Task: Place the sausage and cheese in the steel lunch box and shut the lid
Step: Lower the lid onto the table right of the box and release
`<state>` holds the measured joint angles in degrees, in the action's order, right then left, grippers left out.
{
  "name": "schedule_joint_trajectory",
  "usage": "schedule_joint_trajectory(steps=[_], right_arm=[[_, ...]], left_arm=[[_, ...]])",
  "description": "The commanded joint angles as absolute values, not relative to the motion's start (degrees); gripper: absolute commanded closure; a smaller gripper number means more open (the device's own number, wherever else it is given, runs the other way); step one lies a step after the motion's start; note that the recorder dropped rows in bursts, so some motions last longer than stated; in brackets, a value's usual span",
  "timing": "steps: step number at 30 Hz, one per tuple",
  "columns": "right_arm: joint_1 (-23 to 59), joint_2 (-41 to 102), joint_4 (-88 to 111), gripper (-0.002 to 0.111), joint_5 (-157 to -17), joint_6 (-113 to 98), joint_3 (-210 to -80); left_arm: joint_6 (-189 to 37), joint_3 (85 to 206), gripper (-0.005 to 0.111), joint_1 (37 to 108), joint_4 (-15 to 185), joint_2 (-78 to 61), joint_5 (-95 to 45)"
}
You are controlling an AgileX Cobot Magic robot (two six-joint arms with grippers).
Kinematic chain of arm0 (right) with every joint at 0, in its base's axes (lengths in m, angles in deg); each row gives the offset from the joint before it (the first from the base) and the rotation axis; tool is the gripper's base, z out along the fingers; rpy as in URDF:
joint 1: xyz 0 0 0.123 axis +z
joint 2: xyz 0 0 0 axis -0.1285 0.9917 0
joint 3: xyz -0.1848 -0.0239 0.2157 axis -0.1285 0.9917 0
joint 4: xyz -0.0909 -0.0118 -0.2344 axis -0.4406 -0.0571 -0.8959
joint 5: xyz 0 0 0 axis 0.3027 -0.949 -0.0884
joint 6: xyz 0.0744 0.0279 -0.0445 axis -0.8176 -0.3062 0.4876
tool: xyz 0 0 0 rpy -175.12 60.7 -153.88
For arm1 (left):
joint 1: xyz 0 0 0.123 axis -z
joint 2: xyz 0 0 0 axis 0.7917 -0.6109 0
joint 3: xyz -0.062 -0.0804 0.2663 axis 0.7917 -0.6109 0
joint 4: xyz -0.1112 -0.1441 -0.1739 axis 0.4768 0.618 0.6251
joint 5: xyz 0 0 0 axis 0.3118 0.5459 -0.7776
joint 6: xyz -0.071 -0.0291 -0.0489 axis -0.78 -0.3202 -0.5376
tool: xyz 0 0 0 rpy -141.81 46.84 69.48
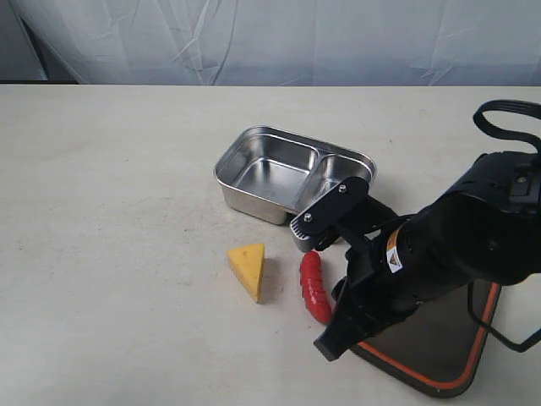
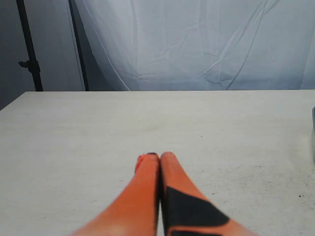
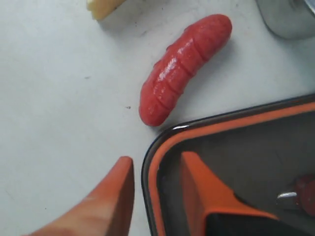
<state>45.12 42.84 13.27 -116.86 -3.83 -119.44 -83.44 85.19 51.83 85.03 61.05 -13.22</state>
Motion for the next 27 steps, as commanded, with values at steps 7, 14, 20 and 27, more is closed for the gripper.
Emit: schedule_joint_trajectory(steps=[7,14,20,27], right_arm=[[45.29,40.25,12.08,0.085,-115.38,-7.06,-119.11],[45.29,30.07,11.47,0.108,-114.83,-9.09,-119.11],[45.29,22.06,10.72,0.108,-115.07,-15.18,-119.11],[45.29,17.89,10.70,0.108,-115.47,-16.21,-119.11]], left_arm=[[-83.53,84.96,0.107,51.94,85.33,61.35,-13.93],[-83.53,84.96,0.107,51.94,85.33,61.35,-13.93],[-83.53,84.96,0.107,51.94,85.33,61.35,-13.93],[-83.53,84.96,0.107,51.94,85.33,61.35,-13.93]])
